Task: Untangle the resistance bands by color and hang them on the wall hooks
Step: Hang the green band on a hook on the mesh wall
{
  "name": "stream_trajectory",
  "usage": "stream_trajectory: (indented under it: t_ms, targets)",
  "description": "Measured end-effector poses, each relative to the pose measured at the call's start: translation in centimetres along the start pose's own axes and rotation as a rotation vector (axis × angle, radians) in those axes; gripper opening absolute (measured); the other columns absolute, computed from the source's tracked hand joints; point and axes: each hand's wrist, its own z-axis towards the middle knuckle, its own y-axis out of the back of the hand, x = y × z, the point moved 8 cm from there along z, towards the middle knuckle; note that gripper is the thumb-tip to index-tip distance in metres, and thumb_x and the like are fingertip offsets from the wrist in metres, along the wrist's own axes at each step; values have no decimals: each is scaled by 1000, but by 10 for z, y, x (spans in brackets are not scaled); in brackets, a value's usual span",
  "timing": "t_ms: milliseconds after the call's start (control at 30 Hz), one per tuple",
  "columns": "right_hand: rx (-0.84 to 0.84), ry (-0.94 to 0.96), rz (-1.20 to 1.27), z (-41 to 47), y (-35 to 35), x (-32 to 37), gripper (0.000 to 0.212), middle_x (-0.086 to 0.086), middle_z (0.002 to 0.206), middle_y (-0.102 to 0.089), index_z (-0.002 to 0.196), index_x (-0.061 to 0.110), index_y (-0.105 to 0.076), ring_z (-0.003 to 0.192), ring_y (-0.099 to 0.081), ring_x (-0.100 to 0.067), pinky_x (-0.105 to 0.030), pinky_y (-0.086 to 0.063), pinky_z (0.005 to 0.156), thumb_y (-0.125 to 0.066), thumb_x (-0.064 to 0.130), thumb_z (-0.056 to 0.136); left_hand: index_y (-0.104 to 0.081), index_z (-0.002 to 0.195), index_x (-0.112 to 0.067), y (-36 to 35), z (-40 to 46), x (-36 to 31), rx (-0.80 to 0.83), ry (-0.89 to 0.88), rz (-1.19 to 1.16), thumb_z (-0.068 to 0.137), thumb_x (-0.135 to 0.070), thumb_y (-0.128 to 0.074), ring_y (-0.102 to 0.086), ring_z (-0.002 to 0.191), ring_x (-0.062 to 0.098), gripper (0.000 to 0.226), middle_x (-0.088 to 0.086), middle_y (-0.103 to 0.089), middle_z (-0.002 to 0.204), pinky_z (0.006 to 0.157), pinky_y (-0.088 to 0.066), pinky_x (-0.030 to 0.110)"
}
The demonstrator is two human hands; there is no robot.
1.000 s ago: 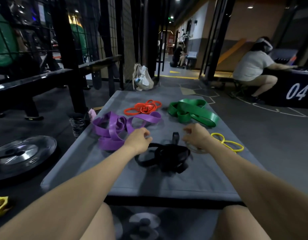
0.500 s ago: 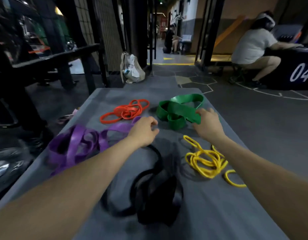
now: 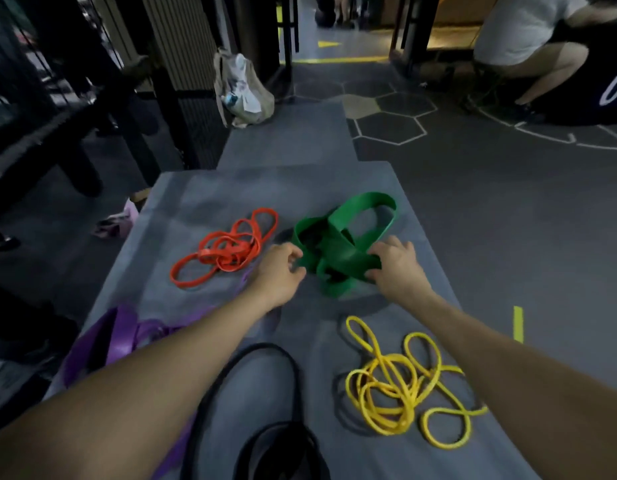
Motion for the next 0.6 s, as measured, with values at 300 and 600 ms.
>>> stream_trajectory:
  t_ms: [300,600]
  targets:
    - [67,80,146,12,204,78,25,-10,103,-44,110,19,-53,91,-48,-30,-32,-43,76,-62,19,87,-53,120,-9,147,5,-152,-13,38,55,83,-17,-65,-57,108,30,40,11,-51,124,97,-45,38]
    - [-26,449,113,-3,383,232,23,-14,104,-55,102,15,-55,102,-44,-29,-42,-46,81,-66,18,81,-55,112,-7,317,-26,-270,-166,-87,34,80,-19,-69,-57,98,27,37,12,-56,109,71,-40,26]
